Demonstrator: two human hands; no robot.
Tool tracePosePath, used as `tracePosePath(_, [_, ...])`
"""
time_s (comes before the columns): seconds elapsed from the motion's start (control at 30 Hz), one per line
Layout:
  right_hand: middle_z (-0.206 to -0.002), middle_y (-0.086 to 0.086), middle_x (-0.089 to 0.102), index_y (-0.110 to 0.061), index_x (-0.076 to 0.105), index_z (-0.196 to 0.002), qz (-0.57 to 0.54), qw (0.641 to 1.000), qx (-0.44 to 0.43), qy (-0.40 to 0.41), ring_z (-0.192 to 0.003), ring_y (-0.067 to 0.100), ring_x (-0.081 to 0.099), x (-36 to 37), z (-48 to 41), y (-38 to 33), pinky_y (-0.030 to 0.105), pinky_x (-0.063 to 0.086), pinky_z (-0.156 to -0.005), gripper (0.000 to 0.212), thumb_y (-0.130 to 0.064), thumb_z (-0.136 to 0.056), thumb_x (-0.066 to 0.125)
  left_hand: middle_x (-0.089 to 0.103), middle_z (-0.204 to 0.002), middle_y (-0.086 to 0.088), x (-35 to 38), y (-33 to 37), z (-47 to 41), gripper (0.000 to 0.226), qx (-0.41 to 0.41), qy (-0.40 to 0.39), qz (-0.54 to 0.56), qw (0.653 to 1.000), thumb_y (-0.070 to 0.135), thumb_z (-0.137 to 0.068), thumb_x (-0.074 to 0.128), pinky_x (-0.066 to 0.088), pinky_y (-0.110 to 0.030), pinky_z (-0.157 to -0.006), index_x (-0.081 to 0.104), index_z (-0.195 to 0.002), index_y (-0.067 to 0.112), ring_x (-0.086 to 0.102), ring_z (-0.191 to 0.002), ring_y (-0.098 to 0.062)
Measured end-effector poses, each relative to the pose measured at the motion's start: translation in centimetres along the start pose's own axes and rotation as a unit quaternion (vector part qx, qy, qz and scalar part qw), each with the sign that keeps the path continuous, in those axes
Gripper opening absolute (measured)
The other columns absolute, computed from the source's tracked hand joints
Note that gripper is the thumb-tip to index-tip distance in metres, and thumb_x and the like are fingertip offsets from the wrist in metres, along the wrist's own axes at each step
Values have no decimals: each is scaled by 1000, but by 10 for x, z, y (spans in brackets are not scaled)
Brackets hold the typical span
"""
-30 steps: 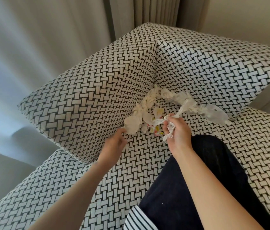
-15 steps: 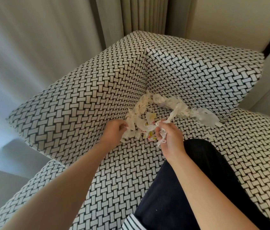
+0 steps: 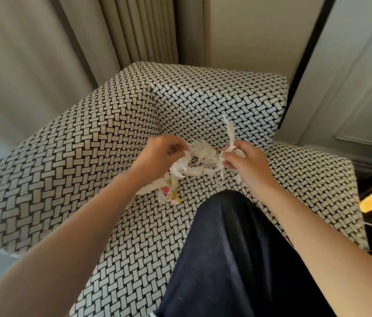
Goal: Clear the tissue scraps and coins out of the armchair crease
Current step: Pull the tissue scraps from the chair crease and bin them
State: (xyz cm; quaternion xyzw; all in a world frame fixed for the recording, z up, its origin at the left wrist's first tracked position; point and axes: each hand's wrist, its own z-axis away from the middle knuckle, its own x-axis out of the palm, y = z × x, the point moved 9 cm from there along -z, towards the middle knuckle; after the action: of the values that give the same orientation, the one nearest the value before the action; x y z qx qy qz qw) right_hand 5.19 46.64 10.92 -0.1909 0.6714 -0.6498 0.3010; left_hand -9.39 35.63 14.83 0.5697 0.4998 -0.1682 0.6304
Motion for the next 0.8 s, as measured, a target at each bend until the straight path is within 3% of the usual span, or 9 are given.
tracePosePath(0.13, [-94,3,66,-16,63,-93,27,999,-2,26,-77,8,64,-64,6,-7,17,55,-68,9,-9,-89,59,66,-93,2,26,50,-25,13,47,-41,16,998,10,-90,58,54,-18,-78,66,-99,15,64,-84,-11])
tracePosePath(0.2, [-92,1,67,-17,64,-93,23,999,4,45,-76,6,65,-102,11,-5,17,54,-66,11,-8,-88,59,64,-94,4,46,81,-37,14,75,-59,22,995,11,-90,58,52,-14,-78,66,-100,16,62,-84,-9])
tracePosePath(0.27, [-91,1,68,-16,65,-91,4,998,11,69,-76,8,66,-143,20,-2,19,53,-69,12,-6,-88,60,62,-93,5,70,117,-47,15,110,-77,31,990,10,-90,59,49,-9,-76,67,-101,15,58,-82,-5])
tracePosePath(0.4, [-88,3,66,-15,66,-85,-26,991,30,128,-80,14,63,-221,41,12,21,50,-72,11,-6,-88,60,62,-90,3,127,193,-63,15,193,-122,57,972,8,-88,61,49,-15,-75,69,-100,13,56,-78,-5])
tracePosePath(0.57, [-93,7,66,-11,67,-85,6,978,64,199,-90,21,65,-315,69,45,32,50,-85,7,-10,-88,60,58,-84,7,213,290,-71,15,286,-190,71,936,4,-87,63,42,-9,-67,70,-99,9,51,-70,2])
tracePosePath(0.7, [-89,8,64,-10,66,-81,1,972,113,206,-87,21,63,-365,87,82,31,49,-81,12,-8,-89,59,66,-91,-3,284,334,-67,14,308,-243,77,917,4,-87,63,45,-20,-75,71,-98,7,56,-80,-10])
tracePosePath(0.8, [-87,7,62,-5,65,-85,5,967,160,199,-83,18,62,-390,95,114,27,49,-78,10,-7,-90,57,61,-85,1,332,349,-64,14,288,-270,101,913,4,-86,62,40,-15,-70,71,-96,7,53,-78,-8])
